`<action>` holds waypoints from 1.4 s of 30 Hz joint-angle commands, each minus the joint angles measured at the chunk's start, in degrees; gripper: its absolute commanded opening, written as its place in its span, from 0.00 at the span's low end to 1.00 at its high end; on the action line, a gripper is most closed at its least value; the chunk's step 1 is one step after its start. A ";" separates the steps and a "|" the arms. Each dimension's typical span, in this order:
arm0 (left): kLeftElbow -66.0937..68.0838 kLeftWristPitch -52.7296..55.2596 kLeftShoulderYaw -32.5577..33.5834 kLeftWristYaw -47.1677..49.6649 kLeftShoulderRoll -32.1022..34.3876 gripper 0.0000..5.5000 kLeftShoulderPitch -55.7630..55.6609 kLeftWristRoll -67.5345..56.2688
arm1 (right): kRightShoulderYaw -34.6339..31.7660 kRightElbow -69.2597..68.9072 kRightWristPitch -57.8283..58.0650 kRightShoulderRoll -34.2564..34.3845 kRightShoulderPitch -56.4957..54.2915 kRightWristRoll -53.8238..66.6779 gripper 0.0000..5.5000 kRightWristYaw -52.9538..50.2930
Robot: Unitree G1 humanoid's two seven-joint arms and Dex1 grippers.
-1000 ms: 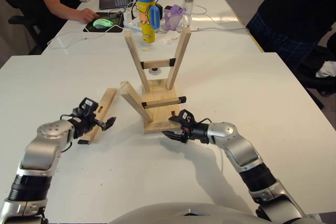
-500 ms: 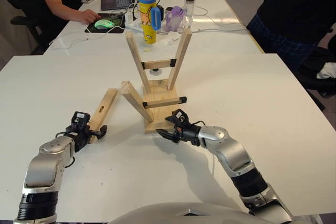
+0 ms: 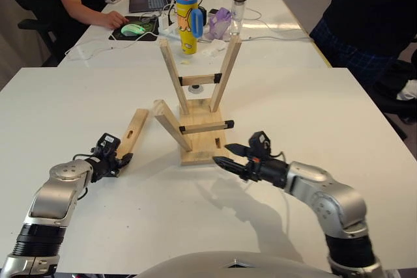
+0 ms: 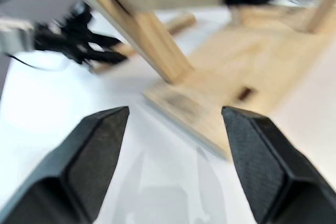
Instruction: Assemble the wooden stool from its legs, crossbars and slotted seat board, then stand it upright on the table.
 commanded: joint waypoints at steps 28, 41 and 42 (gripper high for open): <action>-23.30 18.15 8.08 12.50 -17.49 0.37 -41.36 -77.64 | -22.68 7.38 10.14 -17.08 -0.96 34.52 0.69 22.33; -22.72 19.66 -5.85 -4.83 -13.16 0.37 -20.65 -62.24 | -31.35 16.07 18.69 -21.60 -11.00 61.85 0.88 17.52; -22.46 19.57 -5.93 -5.60 -13.05 0.37 -19.88 -61.89 | -31.11 16.12 18.40 -21.42 -11.35 62.40 0.88 16.81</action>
